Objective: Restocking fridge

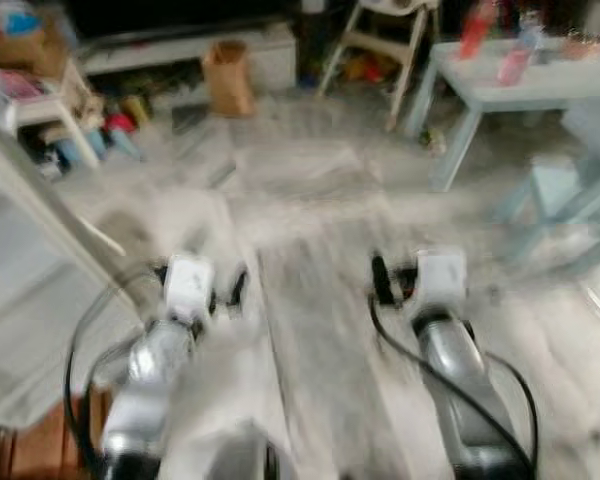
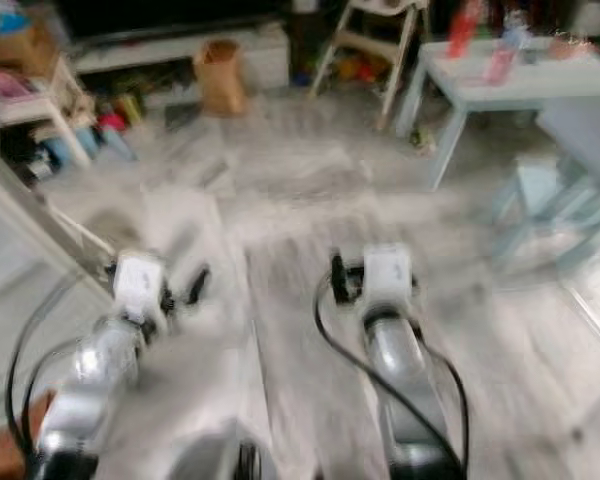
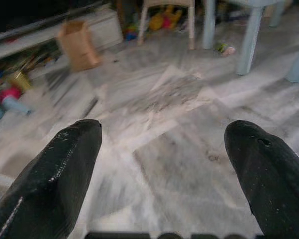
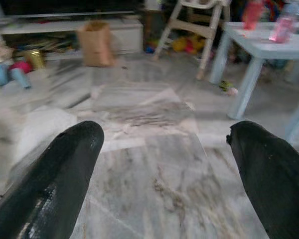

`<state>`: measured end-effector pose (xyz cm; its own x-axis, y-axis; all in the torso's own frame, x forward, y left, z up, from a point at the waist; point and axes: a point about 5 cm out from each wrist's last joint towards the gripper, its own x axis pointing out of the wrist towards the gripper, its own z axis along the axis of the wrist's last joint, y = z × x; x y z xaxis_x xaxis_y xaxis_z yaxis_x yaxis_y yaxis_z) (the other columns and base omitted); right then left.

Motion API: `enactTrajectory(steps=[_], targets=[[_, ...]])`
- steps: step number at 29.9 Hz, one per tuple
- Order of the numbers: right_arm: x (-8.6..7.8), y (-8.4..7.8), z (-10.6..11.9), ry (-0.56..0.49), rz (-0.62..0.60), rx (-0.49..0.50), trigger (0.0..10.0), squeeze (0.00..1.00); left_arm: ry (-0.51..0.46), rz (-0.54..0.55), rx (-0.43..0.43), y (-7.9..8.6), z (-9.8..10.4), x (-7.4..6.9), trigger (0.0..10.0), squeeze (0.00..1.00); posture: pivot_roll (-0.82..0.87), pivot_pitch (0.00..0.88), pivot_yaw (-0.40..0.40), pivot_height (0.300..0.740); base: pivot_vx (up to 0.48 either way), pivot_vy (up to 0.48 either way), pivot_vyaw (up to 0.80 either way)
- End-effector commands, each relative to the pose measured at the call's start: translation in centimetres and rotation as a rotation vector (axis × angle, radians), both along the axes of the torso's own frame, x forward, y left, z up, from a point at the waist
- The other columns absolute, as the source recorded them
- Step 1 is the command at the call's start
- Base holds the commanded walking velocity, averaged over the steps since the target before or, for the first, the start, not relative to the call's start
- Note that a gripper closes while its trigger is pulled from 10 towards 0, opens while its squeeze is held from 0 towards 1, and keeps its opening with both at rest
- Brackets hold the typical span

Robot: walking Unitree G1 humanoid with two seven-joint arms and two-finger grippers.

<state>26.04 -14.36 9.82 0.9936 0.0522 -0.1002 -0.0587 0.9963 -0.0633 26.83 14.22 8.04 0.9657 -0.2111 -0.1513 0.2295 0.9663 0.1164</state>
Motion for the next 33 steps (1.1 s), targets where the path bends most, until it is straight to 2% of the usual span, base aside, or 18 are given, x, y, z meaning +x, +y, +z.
enactTrajectory(steps=[1, 4, 11, 13, 14, 15, 16, 17, 18, 19, 20, 21, 23, 26, 28, 29, 31, 33], targets=[[0.2, -0.7, 0.4, -0.013, -0.022, -0.004, 10.0, 0.0, -0.012, -0.012, -0.002, -0.6, 0.4, 0.4, 10.0, 0.0, 0.03, 0.071, 0.054, 0.74, 0.48, 0.0, -0.8], [0.2, -0.8, 0.5, -0.024, -0.028, -0.004, 10.0, 0.0, -0.039, -0.038, 0.003, -1.0, 0.7, 0.6, 10.0, 0.0, 0.03, 0.071, 0.049, 0.74, 0.48, 0.0, -0.8], [0.5, -0.8, 0.5, -0.019, -0.029, 0.016, 10.0, 0.0, -0.026, -0.03, -0.017, -1.3, 0.4, 0.6, 10.0, 0.0, 0.03, 0.072, 0.042, 0.74, 0.48, 0.0, -0.8], [0.5, -0.7, 0.4, -0.019, -0.025, 0.021, 10.0, 0.0, -0.002, 0.023, -0.135, -1.3, 0.4, 0.6, 10.0, 0.0, 0.03, 0.073, 0.038, 0.74, 0.48, 0.0, -0.8], [0.5, -0.7, 0.4, -0.018, -0.023, 0.029, 10.0, 0.0, 0.037, 0.075, -0.249, -1.3, 0.2, 0.7, 10.0, 0.0, 0.03, 0.071, 0.036, 0.74, 0.48, 0.0, -0.8], [0.6, -0.6, 0.4, -0.015, -0.025, 0.04, 10.0, 0.0, 0.096, 0.132, -0.415, -1.5, 0.0, 0.9, 10.0, 0.0, 0.03, 0.071, 0.031, 0.74, 0.48, 0.0, -0.8], [0.6, -0.7, 0.3, -0.011, -0.029, 0.049, 10.0, 0.0, 0.136, 0.161, -0.525, -1.8, -0.1, 0.9, 10.0, 0.0, 0.03, 0.071, 0.032, 0.74, 0.42, 0.0, -0.8], [0.6, -0.7, 0.3, -0.011, -0.029, 0.049, 10.0, 0.0, 0.136, 0.161, -0.525, -1.8, -0.1, 0.9, 10.0, 0.0, 0.03, 0.071, 0.032, 0.74, 0.42, 0.0, -0.8], [0.7, -0.7, 0.2, -0.008, -0.031, 0.053, 10.0, 0.0, 0.181, 0.134, -0.606, -2.5, -0.5, 1.0, 10.0, 0.0, 0.03, 0.069, 0.029, 0.74, 0.356, 0.0, -0.8], [0.8, -0.7, 0.4, -0.018, -0.027, 0.054, 10.0, 0.0, 0.171, 0.071, -0.509, -3.3, -0.8, 1.5, 10.0, 0.0, 0.01, 0.068, 0.027, 0.74, 0.0, 0.0, -0.8], [0.9, -0.7, 0.6, -0.026, -0.025, 0.054, 10.0, 0.0, 0.156, 0.038, -0.48, -3.7, -0.6, 1.7, 10.0, 0.0, 0.01, 0.07, 0.027, 0.74, 0.0, 0.0, -0.71], [0.9, -0.8, 0.7, -0.03, -0.024, 0.055, 10.0, 0.0, 0.145, 0.021, -0.464, -3.9, -0.5, 1.8, 10.0, 0.0, 0.0, 0.068, 0.028, 0.74, 0.0, 0.0, -0.71], [0.9, -0.8, 1.0, -0.042, -0.016, 0.055, 10.0, 0.0, 0.139, 0.002, -0.499, -4.5, 0.1, 2.1, 10.0, 0.0, 0.0, 0.064, 0.027, 0.74, 0.0, 0.0, 0.0], [0.9, -0.9, 0.9, -0.046, -0.018, 0.041, 10.0, 0.0, 0.103, -0.036, -0.427, -5.0, 0.7, 2.5, 10.0, 0.0, 0.0, 0.058, 0.03, 0.74, 0.0, 0.0, 0.0], [0.9, -1.1, 1.0, -0.057, -0.042, 0.04, 10.0, 0.0, 0.085, -0.035, -0.396, -4.9, 1.0, 2.6, 10.0, 0.0, 0.0, 0.054, 0.034, 0.74, 0.0, 0.0, 0.0], [0.8, -1.3, 1.5, -0.093, -0.061, 0.009, 10.0, 0.0, 0.049, -0.003, -0.384, -4.0, 1.3, 2.6, 10.0, 0.0, 0.0, 0.05, 0.04, 0.74, 0.0, 0.0, 0.0], [0.7, -1.3, 1.6, -0.103, -0.063, -0.001, 10.0, 0.0, 0.034, 0.007, -0.377, -3.6, 1.4, 2.5, 10.0, 0.0, 0.0, 0.05, 0.043, 0.74, 0.0, 0.0, 0.0], [0.3, -1.5, 1.7, -0.122, -0.063, -0.027, 10.0, 0.0, -0.068, 0.057, -0.291, -2.0, 1.8, 2.2, 10.0, 0.0, 0.0, 0.05, 0.045, 0.74, 0.0, 0.0, 0.0]])
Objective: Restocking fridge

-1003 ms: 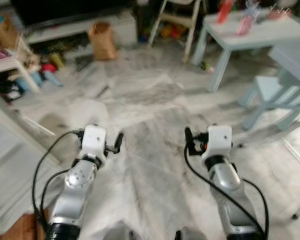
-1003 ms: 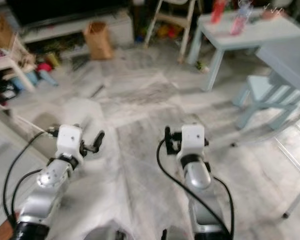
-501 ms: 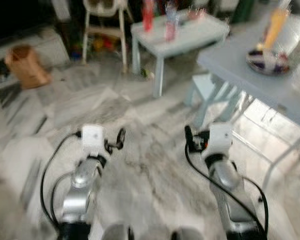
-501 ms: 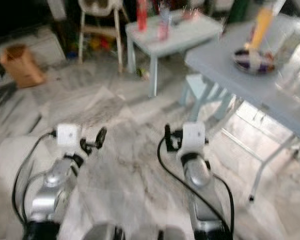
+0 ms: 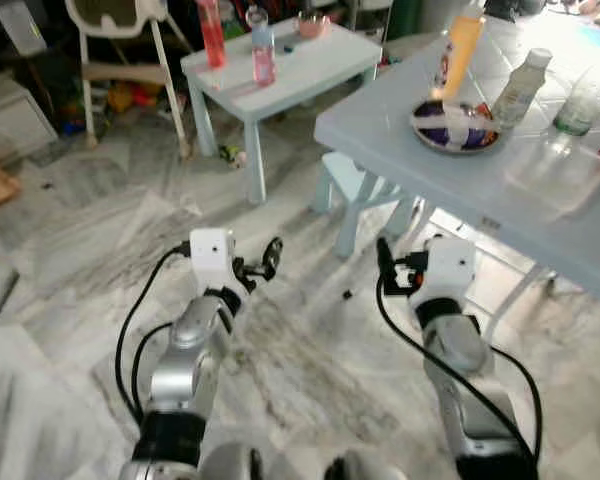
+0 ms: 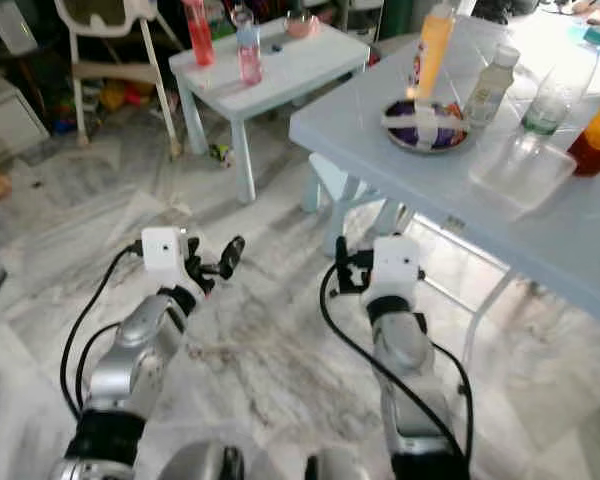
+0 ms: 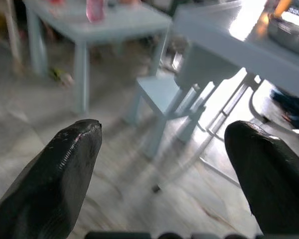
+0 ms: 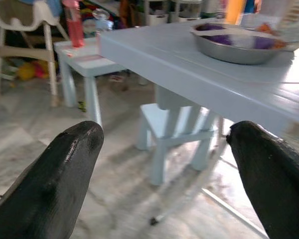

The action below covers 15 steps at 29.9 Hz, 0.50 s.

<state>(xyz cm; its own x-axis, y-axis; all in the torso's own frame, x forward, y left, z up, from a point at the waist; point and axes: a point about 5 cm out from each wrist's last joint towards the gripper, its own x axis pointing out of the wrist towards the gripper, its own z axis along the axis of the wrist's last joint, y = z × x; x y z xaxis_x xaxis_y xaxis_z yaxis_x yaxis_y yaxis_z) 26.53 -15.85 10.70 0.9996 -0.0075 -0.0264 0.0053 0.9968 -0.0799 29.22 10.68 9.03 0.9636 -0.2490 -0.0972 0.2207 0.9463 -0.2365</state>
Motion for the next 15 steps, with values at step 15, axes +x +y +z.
enactTrajectory(steps=[15], targets=[[-0.7, -0.5, 0.4, -0.026, -0.02, 0.022, 10.0, 0.0, -0.23, 0.208, 0.221, 4.6, 1.3, -1.2, 10.0, 0.0, 0.02, 0.049, 0.04, 0.74, 0.0, 0.0, 0.0]])
